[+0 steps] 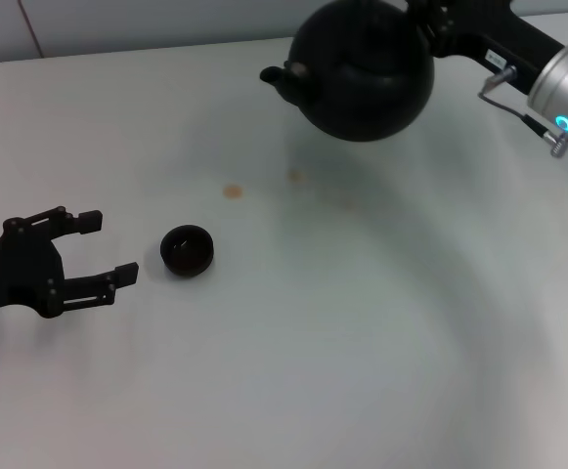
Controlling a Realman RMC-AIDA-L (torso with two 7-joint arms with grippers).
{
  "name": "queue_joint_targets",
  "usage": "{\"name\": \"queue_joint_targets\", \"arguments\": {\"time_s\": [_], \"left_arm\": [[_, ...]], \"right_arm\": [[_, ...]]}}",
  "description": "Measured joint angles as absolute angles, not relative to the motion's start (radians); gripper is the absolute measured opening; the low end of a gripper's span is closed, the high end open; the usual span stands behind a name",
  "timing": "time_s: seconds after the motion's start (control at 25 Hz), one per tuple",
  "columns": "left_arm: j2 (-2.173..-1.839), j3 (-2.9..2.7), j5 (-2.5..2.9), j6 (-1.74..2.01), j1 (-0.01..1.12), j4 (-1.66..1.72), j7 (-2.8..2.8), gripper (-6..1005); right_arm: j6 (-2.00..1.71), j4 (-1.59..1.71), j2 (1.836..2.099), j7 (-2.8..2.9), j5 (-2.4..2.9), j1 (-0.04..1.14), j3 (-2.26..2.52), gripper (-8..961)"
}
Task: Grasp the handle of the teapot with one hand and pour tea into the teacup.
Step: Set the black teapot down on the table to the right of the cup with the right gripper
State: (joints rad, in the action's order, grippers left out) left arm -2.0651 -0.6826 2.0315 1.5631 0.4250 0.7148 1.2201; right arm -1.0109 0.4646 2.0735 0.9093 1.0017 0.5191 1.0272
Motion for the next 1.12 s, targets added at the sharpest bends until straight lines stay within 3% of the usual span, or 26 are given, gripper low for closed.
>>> {"name": "queue_joint_targets", "arguments": {"time_s": [0.32,1.12], "left_arm": [[-2.065,-0.692,2.036,1.547,0.422,0.711,1.219,861],[-2.065,-0.695,2.039,1.546,0.421,0.703,1.216,861]], "right_arm": [[-0.956,0.403,2.064,0.958,1.009,0.501,1.027,86],[-0.873,0.375,2.074,0.925,1.055,0.499,1.04,85]]}}
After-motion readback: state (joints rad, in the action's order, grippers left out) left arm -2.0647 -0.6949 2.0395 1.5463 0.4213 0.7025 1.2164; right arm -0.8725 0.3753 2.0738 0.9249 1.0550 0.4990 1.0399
